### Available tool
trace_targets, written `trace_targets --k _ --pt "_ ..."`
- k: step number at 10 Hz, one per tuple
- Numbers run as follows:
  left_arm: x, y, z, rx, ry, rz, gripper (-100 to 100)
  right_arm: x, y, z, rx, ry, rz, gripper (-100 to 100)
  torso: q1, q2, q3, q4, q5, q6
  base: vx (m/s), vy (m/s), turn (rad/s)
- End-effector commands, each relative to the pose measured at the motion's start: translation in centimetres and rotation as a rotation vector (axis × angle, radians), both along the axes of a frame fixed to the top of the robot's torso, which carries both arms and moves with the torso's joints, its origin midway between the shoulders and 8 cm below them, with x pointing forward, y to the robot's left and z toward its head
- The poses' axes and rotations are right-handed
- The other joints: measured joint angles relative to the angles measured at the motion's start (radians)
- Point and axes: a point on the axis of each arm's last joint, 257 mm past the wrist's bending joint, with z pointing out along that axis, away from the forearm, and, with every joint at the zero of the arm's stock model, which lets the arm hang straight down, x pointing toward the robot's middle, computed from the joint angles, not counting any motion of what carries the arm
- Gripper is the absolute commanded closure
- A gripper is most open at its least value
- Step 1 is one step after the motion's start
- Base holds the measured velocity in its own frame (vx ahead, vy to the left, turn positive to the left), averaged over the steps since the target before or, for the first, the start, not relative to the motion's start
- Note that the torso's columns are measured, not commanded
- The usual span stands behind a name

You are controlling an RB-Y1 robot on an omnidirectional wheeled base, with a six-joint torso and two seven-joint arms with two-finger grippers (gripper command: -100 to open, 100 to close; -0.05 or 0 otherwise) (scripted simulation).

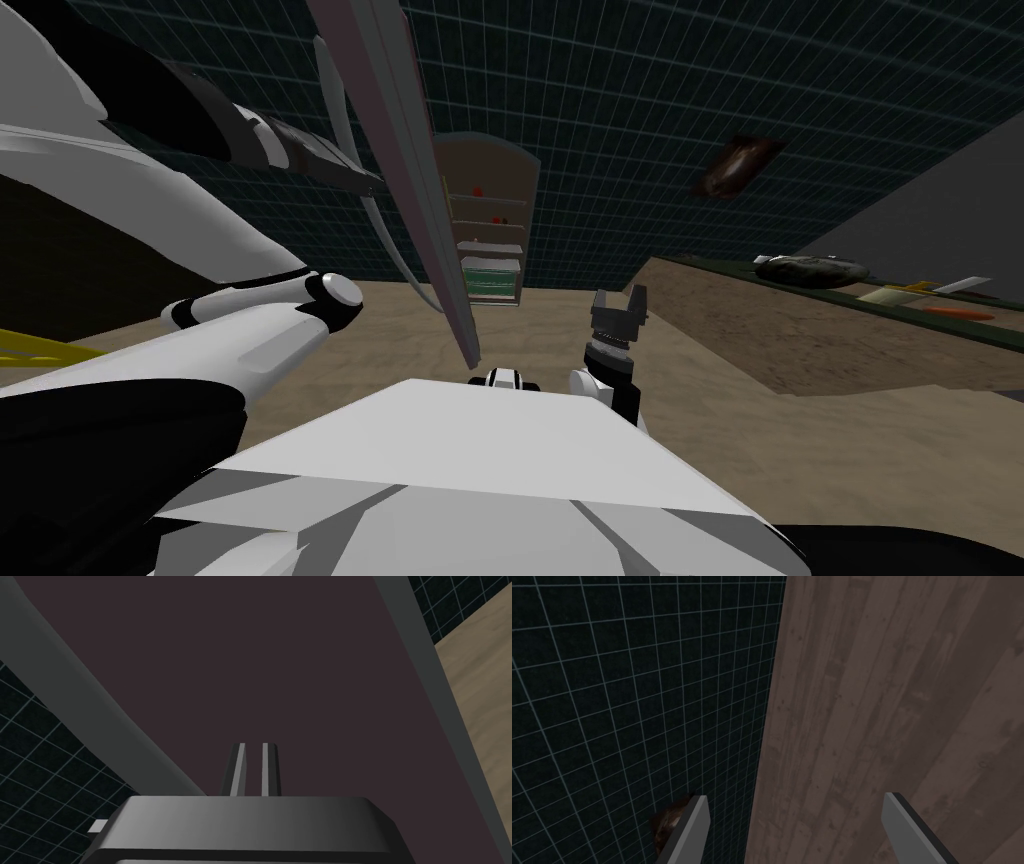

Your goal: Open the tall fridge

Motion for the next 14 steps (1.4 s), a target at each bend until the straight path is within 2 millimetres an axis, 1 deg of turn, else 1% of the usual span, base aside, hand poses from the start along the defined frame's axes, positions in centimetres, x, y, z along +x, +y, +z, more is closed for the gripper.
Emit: trace_targets --k 1,4,8,12,13,14 --pt "-1.0 0.8 2.9 -0.009 -0.04 0.023 -100 0.0 0.0 0.0 0.0 0.0 0.0 0 -0.001 -0.001 -0.001 0.0 -0.001 0.001 -0.015 0.007 -0.007" --pt "-1.0 0.8 2.9 -0.009 -0.04 0.023 -100 0.0 0.0 0.0 0.0 0.0 0.0 0 -0.005 -0.001 -0.001 0.001 -0.004 0.002 0.001 0.003 -0.005" --pt "-2.3 1.9 5.0 -0.026 -0.028 0.047 -100 0.0 0.0 0.0 0.0 0.0 0.0 0 -0.004 0.001 0.0 0.0 -0.003 0.002 0.007 0.01 -0.016" --pt "-2.3 1.9 5.0 -0.026 -0.028 0.047 -100 0.0 0.0 0.0 0.0 0.0 0.0 0 -0.006 0.001 0.001 0.0 -0.003 0.001 0.001 0.002 -0.001" --pt "-2.9 2.3 5.7 -0.033 -0.024 0.056 -100 0.0 0.0 0.0 0.0 0.0 0.0 0 -0.006 0.001 0.001 -0.001 -0.002 0.001 0.0 0.001 -0.026" --pt "-3.1 2.4 5.9 -0.036 -0.022 0.06 -100 0.0 0.0 0.0 0.0 0.0 0.0 0 -0.005 0.002 0.001 0.0 -0.003 0.001 0.009 0.003 -0.01"
